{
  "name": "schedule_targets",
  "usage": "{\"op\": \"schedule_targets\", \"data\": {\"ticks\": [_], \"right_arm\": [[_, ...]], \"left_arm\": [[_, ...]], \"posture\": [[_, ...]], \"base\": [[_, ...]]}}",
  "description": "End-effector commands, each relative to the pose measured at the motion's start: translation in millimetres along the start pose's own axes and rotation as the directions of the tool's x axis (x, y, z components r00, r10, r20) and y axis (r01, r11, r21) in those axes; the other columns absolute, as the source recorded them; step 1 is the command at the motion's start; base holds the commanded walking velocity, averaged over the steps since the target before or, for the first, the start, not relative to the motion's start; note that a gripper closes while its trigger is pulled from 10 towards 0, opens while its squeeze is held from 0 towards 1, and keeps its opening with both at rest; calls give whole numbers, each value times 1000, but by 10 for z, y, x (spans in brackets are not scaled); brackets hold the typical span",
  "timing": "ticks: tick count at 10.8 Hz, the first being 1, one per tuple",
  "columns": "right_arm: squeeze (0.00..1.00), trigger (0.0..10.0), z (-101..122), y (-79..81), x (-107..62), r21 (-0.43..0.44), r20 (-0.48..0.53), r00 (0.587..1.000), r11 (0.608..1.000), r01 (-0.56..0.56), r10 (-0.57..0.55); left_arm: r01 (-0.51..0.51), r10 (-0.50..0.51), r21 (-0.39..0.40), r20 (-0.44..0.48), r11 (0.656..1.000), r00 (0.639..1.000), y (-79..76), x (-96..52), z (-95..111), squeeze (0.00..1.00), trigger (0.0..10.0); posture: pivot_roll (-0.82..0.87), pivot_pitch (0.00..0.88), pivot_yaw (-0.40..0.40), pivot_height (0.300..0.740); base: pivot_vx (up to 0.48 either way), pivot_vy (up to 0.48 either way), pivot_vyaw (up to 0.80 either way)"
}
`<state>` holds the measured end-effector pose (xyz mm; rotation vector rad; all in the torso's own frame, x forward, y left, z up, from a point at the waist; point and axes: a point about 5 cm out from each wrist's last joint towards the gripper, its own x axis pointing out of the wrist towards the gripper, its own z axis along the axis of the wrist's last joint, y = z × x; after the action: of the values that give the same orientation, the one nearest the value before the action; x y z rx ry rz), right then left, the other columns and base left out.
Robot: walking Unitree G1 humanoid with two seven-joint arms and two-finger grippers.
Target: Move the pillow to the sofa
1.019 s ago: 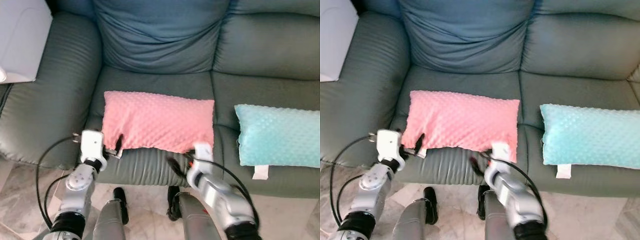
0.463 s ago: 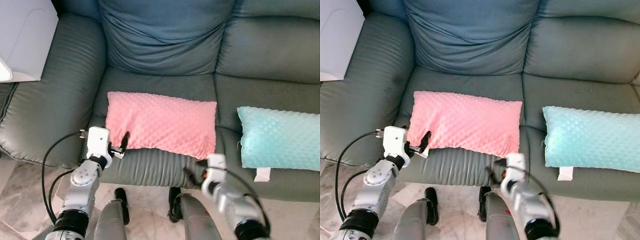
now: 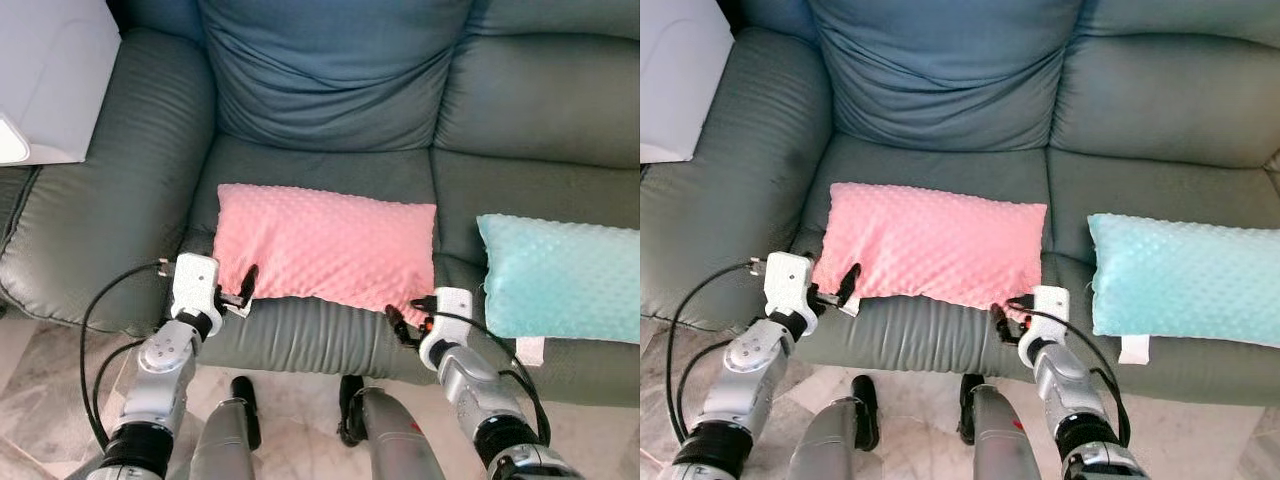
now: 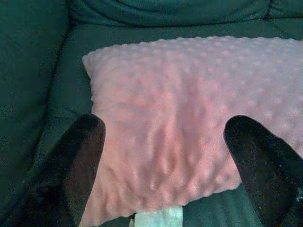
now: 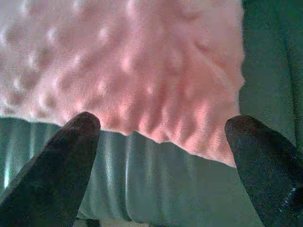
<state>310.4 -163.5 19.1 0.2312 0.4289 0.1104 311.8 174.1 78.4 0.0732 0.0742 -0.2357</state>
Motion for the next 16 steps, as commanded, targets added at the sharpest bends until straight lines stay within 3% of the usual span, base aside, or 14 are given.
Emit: {"op": "schedule_targets", "data": {"ticks": [1, 5, 7, 8, 12, 16], "right_arm": [[0, 10000, -164, 25, -32, 36, -45, 999, 999, -5, 7], [0, 10000, -119, 414, 16, 123, 12, 1000, 992, -28, 27], [0, 10000, -142, 511, 35, 143, -13, 998, 988, -62, 65], [0, 10000, -250, 547, 29, 207, -86, 982, 968, -145, 165], [0, 10000, -401, 474, -30, 141, -214, 967, 984, -110, 139], [0, 10000, -352, 325, -23, 130, -123, 982, 984, -125, 141]], "left_arm": [[1, -1, 0, -44, 1000, 999, -19, -63, -103, 0, 10000], [2, -2, 1, -54, 1000, 999, -7, -88, -109, 0, 10000], [7, -7, -1, -60, 1000, 998, -34, -71, -112, 0, 10000], [12, -12, -3, -60, 1000, 998, -61, -57, -103, 0, 10000], [11, -11, 2, -80, 1000, 997, -41, -74, -131, 0, 10000], [24, -24, -4, -72, 1000, 997, -109, -35, -103, 0, 10000]], "posture": [[-96, 381, 9, 740], [-94, 392, 9, 740], [-94, 393, 7, 740], [-86, 395, 9, 740], [-91, 404, 8, 740], [-68, 417, 19, 740]], "base": [[0, 0, 0], [0, 0, 0], [0, 0, 0], [0, 0, 0], [0, 0, 0], [0, 0, 0]]}}
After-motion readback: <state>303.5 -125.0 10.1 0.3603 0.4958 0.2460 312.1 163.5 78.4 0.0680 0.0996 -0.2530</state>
